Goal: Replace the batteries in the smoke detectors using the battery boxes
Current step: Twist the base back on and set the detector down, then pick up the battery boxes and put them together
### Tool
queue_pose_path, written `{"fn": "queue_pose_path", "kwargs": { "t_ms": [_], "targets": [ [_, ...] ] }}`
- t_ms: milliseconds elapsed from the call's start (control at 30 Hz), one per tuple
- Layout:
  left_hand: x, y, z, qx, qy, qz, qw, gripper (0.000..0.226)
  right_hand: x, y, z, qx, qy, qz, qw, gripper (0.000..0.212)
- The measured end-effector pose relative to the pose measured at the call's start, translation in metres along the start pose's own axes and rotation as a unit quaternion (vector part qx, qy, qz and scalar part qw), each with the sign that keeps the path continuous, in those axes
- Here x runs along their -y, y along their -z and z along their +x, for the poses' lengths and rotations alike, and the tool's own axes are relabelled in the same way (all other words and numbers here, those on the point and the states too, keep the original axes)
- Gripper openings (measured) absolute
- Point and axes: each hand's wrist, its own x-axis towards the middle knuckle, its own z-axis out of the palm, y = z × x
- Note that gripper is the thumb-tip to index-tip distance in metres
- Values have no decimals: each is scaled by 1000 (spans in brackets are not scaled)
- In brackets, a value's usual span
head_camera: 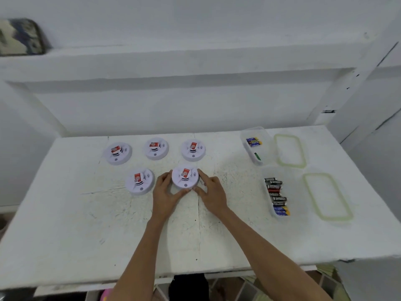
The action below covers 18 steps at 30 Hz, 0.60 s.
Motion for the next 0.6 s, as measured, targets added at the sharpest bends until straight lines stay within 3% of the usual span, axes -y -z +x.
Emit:
{"fn": "queue_pose_path", "kwargs": {
  "t_ms": [600],
  "targets": [
    [8, -11, -1, -8, 12, 15, 1000, 76, 11, 0, -5, -36, -23, 12, 999, 61]
  ]
}}
